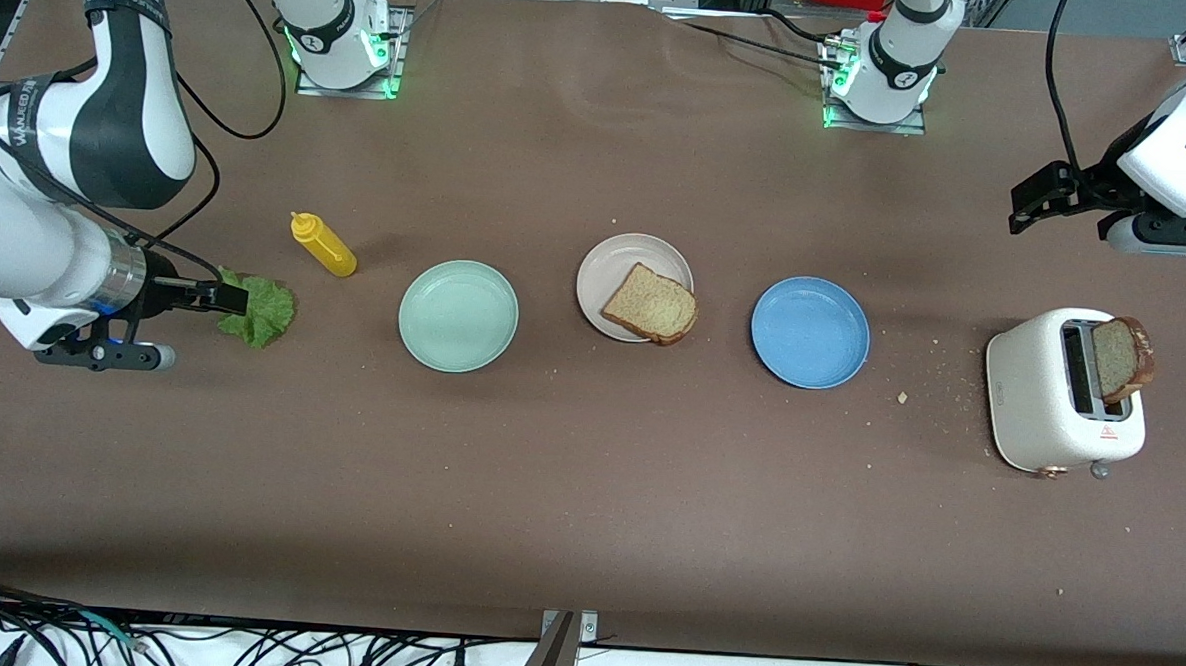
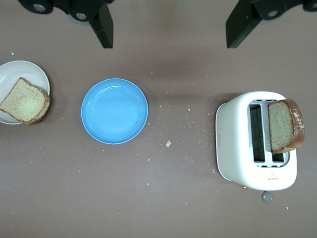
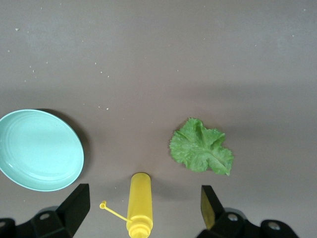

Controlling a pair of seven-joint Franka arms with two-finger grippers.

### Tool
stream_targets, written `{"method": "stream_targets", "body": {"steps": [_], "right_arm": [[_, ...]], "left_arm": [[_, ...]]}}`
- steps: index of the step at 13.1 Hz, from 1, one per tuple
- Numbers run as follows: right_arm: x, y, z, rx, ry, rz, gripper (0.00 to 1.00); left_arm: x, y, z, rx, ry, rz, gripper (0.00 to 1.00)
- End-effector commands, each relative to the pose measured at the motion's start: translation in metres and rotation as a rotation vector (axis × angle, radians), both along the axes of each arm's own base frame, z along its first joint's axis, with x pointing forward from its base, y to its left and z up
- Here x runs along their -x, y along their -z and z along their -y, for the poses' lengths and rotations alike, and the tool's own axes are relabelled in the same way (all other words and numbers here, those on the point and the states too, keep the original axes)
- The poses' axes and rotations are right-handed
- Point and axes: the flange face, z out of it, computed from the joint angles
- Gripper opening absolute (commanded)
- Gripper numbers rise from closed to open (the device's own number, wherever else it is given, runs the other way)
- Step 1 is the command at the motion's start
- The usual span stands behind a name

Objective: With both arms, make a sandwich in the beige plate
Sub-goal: 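Reach the right gripper toward the yellow mustard bottle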

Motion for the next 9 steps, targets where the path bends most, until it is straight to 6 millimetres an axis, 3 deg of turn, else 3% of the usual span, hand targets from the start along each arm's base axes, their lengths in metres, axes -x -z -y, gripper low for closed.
{"method": "stream_targets", "body": {"steps": [1, 6, 9], "right_arm": [[0.01, -0.004, 0.003, -0.076, -0.155, -0.016, 0.99], [0.042, 0.008, 0.058, -0.367, -0.537, -0.032, 0.99], [0.068, 0.039, 0.107, -0.599, -0.808, 0.064, 0.99]], "left_arm": [[0.003, -0.001, 0.0, 0.0, -0.005, -0.002, 1.0], [0.004, -0.001, 0.0, 0.0, -0.004, -0.004, 1.0], [0.004, -0.001, 0.0, 0.0, -0.004, -0.004, 1.0]]}}
